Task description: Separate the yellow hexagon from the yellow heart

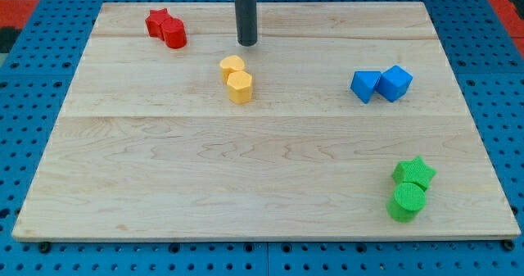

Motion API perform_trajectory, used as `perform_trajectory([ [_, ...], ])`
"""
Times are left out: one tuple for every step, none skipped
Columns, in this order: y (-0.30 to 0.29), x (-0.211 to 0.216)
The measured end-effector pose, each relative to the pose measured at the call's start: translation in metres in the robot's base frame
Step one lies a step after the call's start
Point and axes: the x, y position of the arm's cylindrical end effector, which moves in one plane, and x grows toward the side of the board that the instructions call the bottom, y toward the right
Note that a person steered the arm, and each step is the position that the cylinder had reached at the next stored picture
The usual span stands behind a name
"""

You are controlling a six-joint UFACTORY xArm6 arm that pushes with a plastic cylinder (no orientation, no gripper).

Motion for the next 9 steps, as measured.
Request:
perform_trajectory([
  [0.002, 0.005],
  [-0.009, 0.03],
  [-0.009, 0.066],
  [-0.009, 0.099],
  [0.007, 0.111],
  [0.003, 0.152],
  [-0.053, 0.191],
  [-0.11, 0.21],
  [-0.094, 0.226],
])
